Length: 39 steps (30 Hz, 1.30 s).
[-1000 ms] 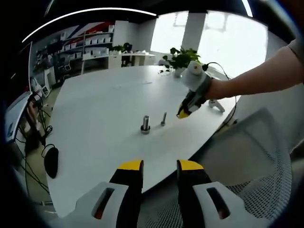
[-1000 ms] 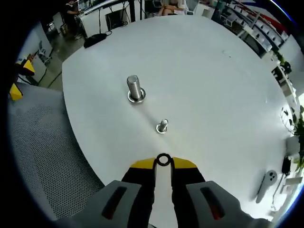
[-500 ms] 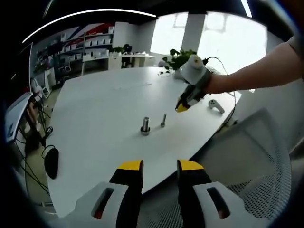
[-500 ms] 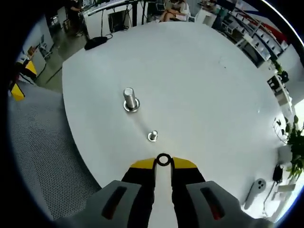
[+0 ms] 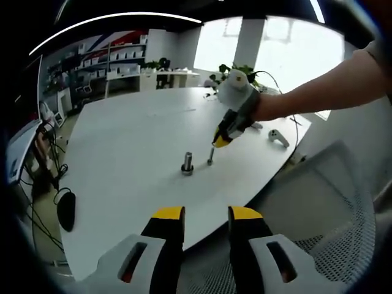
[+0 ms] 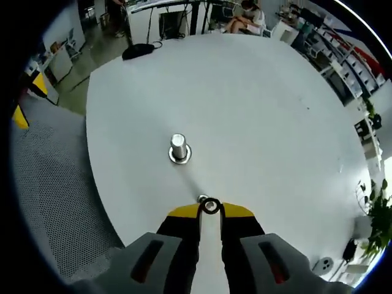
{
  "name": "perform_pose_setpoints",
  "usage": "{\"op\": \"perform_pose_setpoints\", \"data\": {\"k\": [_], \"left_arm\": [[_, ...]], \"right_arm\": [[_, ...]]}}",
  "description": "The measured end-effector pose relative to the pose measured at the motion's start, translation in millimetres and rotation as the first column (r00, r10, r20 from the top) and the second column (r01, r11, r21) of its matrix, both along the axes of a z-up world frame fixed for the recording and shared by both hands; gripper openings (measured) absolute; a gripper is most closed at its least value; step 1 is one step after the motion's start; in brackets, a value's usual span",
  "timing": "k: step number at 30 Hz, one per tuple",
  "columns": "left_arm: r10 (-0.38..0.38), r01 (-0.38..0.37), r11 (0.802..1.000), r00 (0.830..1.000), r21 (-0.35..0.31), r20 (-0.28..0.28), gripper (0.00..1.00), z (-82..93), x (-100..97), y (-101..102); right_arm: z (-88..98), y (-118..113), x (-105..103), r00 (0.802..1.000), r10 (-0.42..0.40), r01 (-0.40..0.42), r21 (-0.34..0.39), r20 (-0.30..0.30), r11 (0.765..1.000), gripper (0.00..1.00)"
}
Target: Place the washer onto the threaded stud by aligning its center hole with the stud, sliding it down to the base, and recovering from edge contact or off-axis alignment until the washer reaches the visible bottom stop.
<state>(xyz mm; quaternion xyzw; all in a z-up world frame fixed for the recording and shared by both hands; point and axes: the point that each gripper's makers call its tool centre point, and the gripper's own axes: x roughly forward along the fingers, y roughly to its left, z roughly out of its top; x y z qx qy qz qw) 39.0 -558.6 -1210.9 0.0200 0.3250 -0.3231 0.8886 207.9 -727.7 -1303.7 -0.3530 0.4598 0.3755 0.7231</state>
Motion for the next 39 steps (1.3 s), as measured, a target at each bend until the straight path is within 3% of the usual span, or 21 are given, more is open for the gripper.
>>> {"op": "perform_pose_setpoints", "data": {"k": [5,13,27,39], "left_arm": [[0.002,-0.002,1.000,1.000,0.001,-0.002,0.26,-0.6,0.1,1],[0.002,-0.002,1.000,1.000,0.000,-0.003,0.26,-0.6,0.9,0],[0.005,-0.005,1.000,1.000,0.001,-0.015,0.26,-2.2,0.4,0],[-0.004,0.004,1.000,1.000,0.014,-0.031,0.26,-5.5,-0.8,0]], "right_arm": [[-10.5,-4,2,0.999,-0.034,0.034,0.009,-0.028,0.999,0.13],[-19.4,-3,3,0.999,-0.021,0.021,0.000,-0.050,1.000,0.13],[-56.7,-2,3,0.996,-0.025,0.023,-0.017,-0.089,1.000,0.14],[-54.8,-3,5,0.994,-0.070,0.074,0.042,-0.088,0.996,0.18]]}}
